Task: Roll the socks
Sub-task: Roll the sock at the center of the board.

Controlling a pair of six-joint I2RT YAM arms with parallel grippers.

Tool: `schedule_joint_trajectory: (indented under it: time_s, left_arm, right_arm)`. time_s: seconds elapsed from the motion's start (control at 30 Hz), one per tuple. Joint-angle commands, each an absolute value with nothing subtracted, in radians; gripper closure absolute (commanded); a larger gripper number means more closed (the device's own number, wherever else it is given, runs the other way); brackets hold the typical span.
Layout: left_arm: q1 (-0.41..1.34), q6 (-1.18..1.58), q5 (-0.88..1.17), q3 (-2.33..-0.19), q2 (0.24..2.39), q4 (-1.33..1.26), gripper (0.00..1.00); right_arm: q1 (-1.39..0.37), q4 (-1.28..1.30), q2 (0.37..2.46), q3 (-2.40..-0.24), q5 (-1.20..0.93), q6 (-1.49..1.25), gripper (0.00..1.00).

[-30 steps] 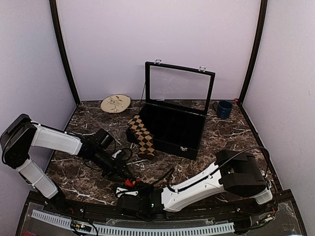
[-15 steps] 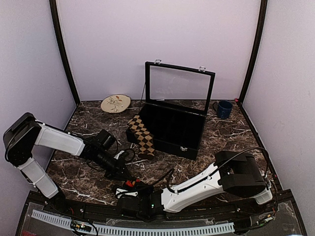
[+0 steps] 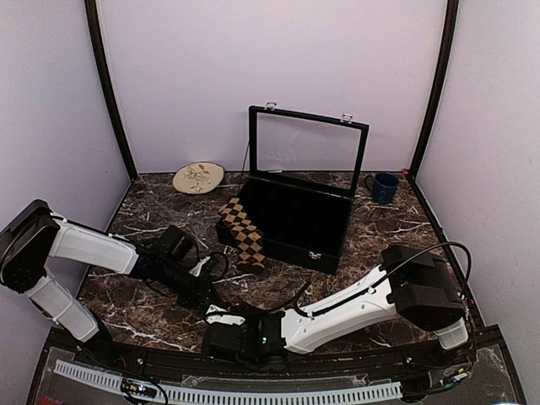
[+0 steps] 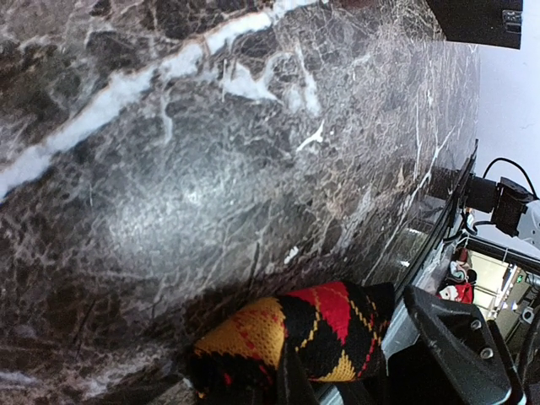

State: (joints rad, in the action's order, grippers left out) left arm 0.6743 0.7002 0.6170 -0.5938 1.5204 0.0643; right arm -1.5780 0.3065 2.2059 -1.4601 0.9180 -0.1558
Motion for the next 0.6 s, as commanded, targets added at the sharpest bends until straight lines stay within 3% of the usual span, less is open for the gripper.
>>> schedule_joint_trajectory:
  time_s: [0.0, 0.57]
  left_arm:
    - [0.677, 0.678, 0.504, -0.550, 1.494, 0.045, 1.00]
    - [0.699, 0.651, 0.437, -0.545, 1.466, -0.022, 1.00]
  right_arm:
    - [-1.570, 0.370, 2.137, -1.416, 0.842, -0.283, 0.53]
    - [-1.509, 0.273, 1.820, -1.189, 0.590, -0.562, 0.44]
